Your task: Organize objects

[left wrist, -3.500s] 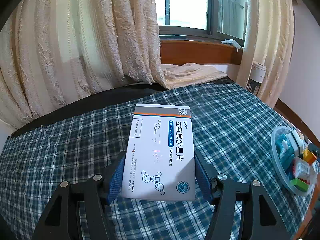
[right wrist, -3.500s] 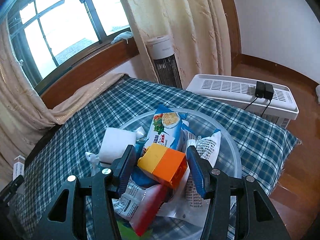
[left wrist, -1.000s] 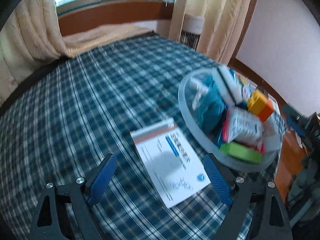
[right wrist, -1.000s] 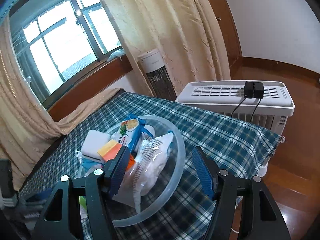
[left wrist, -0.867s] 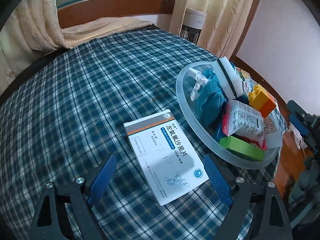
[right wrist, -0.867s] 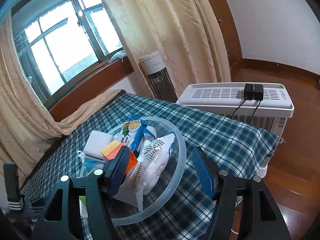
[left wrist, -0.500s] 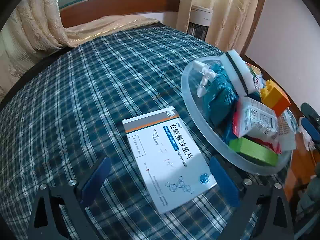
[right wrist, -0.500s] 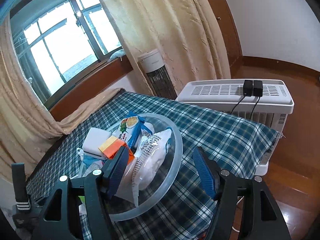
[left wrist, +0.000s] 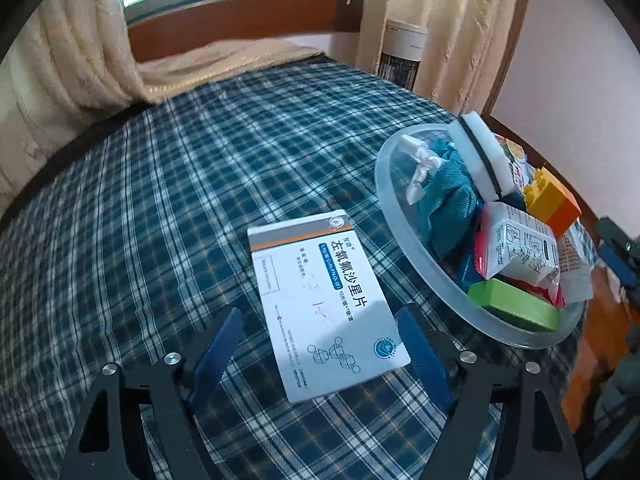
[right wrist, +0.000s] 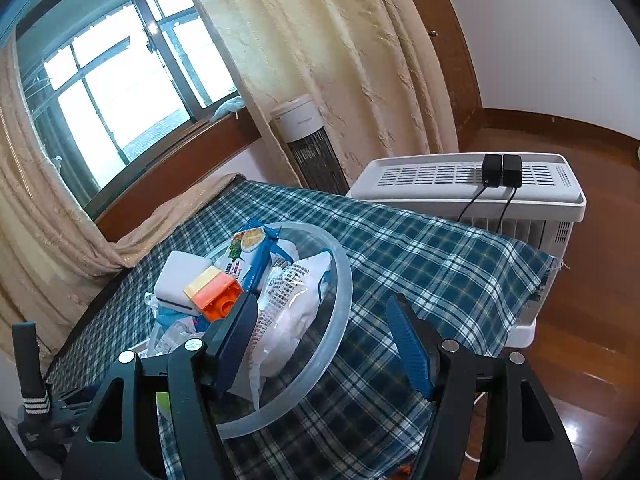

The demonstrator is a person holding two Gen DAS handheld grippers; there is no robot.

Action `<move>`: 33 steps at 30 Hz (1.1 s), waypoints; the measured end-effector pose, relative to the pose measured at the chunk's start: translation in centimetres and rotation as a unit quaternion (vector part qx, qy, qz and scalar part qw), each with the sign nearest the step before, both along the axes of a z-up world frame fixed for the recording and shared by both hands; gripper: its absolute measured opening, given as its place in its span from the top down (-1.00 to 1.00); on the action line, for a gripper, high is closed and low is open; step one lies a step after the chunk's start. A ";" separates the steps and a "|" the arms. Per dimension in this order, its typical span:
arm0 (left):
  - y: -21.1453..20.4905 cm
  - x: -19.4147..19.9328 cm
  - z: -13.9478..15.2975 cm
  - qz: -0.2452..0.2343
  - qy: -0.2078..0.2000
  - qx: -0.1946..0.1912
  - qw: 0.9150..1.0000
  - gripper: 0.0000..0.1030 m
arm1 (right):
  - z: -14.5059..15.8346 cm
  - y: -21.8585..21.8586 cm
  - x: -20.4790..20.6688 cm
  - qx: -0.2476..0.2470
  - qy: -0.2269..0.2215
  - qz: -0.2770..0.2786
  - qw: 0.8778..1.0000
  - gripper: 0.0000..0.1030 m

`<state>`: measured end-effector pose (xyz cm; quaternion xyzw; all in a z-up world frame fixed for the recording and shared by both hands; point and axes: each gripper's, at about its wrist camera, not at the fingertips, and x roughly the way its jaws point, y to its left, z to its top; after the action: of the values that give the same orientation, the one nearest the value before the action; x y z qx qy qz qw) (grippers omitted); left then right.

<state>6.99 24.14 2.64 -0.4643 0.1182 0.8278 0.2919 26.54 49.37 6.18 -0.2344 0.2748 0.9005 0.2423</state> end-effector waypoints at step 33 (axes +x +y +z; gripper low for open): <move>0.6 0.9 4.2 -0.006 0.077 0.012 0.997 -0.29 | -0.3 -0.1 -0.4 -0.007 0.000 -0.003 1.000 -0.33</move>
<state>7.93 24.79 6.88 -0.3947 0.1328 0.8609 0.2923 26.11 49.30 5.90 -0.2353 0.2818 0.8978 0.2433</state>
